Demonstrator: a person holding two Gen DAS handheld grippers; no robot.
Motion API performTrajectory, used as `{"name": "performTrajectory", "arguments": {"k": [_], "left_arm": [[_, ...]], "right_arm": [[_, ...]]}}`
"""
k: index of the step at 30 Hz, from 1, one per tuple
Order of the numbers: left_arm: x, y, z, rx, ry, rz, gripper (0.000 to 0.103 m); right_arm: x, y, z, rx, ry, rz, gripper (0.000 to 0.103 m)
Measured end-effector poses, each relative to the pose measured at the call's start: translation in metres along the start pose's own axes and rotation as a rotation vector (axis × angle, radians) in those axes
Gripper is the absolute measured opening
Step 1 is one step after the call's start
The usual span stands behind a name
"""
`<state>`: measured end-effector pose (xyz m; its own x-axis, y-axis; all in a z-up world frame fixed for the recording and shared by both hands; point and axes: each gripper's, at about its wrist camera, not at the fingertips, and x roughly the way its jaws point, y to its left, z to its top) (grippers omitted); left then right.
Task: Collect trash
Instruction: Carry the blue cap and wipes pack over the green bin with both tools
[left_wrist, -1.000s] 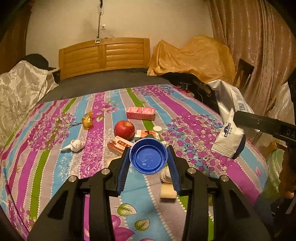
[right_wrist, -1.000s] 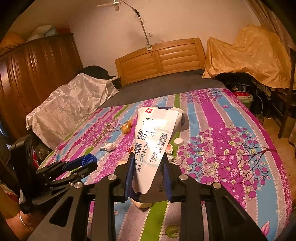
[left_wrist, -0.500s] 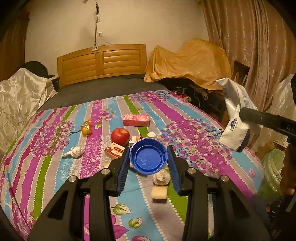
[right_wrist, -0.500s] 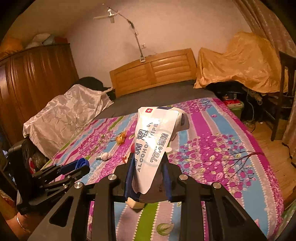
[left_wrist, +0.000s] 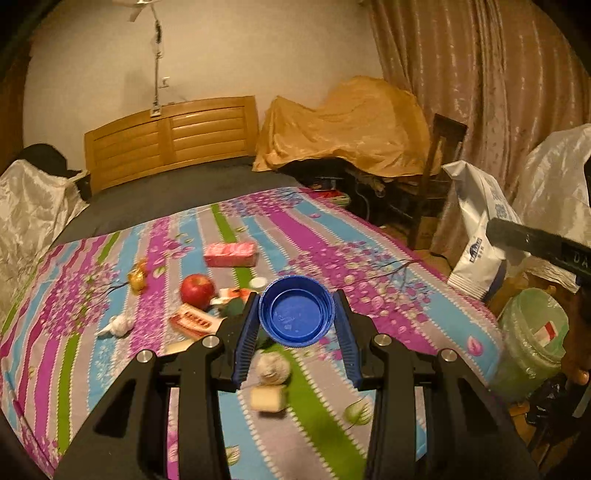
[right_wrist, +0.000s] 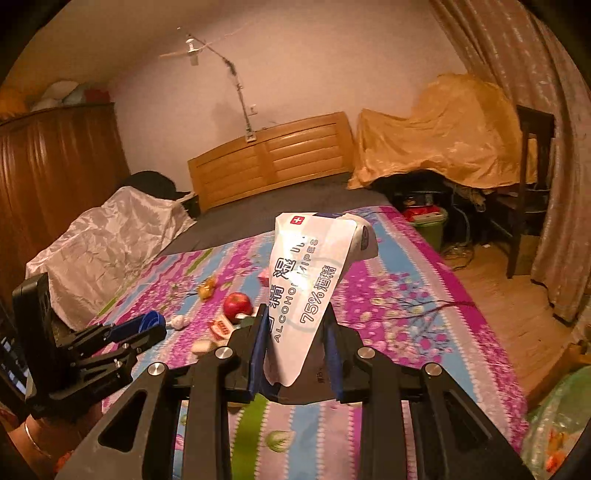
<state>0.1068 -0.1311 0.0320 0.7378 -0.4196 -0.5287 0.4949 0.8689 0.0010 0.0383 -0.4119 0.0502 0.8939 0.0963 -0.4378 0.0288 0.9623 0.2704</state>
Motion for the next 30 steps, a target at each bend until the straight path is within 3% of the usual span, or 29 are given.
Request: {"name": "performTrajectory", "arguments": {"k": [7, 12, 18, 22, 30], "left_arm": [[0.019, -0.051, 0.024, 0.062, -0.023, -0.103, 0.038], [0.044, -0.099, 0.037, 0.089, -0.005, -0.230, 0.038], [0.073, -0.200, 0.044, 0.232, 0.017, -0.427, 0.038], [0.081, -0.265, 0.045, 0.333, 0.038, -0.558, 0.038], [0.096, -0.379, 0.046, 0.451, 0.109, -0.797, 0.038]], "right_arm": [[-0.042, -0.061, -0.002, 0.041, -0.014, -0.140, 0.029], [-0.091, -0.118, -0.008, 0.086, -0.036, -0.297, 0.029], [-0.174, -0.204, -0.030, 0.188, -0.053, -0.580, 0.030], [-0.224, -0.253, -0.054, 0.279, -0.038, -0.720, 0.030], [-0.281, -0.320, -0.102, 0.402, 0.036, -0.843, 0.030]]}}
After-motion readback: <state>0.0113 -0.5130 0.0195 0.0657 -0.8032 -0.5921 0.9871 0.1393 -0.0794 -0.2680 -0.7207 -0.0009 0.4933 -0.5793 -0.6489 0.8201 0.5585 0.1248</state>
